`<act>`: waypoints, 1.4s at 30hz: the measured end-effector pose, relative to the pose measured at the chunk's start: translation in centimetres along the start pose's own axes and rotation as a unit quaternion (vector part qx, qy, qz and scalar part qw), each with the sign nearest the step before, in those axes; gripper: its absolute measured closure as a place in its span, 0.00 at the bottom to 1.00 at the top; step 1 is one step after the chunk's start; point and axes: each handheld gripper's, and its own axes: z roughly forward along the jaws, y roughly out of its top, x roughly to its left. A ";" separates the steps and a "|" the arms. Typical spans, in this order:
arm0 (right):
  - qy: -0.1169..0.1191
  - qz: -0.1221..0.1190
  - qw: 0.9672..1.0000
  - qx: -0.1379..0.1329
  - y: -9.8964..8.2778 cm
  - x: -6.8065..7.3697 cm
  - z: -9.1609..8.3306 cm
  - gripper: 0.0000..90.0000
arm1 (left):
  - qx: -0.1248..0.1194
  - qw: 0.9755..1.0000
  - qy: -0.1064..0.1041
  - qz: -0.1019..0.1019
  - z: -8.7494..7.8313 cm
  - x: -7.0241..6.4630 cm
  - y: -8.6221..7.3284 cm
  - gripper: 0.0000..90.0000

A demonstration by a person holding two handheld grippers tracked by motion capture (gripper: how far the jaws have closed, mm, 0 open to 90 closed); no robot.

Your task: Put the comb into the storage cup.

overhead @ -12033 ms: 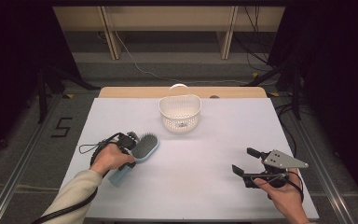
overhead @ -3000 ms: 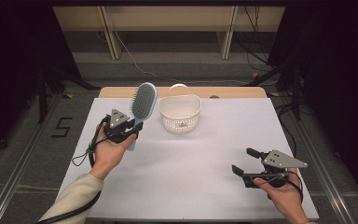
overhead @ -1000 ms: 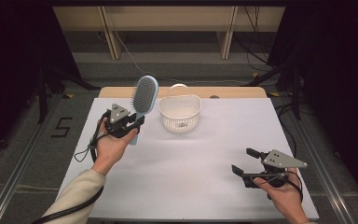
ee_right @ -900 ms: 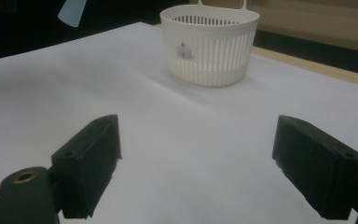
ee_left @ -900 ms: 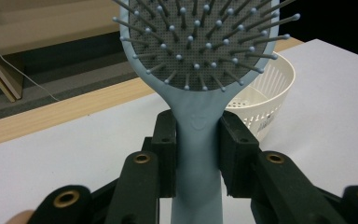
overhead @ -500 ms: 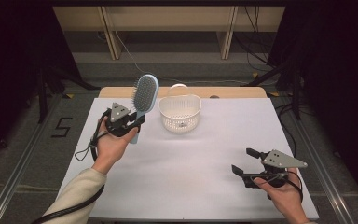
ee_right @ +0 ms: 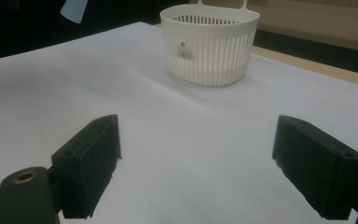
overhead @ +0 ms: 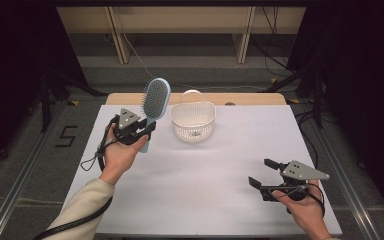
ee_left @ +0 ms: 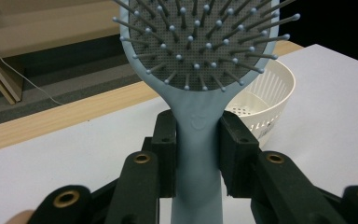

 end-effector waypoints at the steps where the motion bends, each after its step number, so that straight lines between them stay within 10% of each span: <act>1: 0.000 0.000 1.000 0.000 0.0 0.0 0.0 0.18 | 0.000 1.000 0.000 0.000 0.0 0.0 0.0 0.77; 42: -0.010 0.009 1.000 -0.003 1.4 -1.2 3.4 0.18 | -0.016 1.000 -0.010 0.002 1.0 -0.7 1.6 0.77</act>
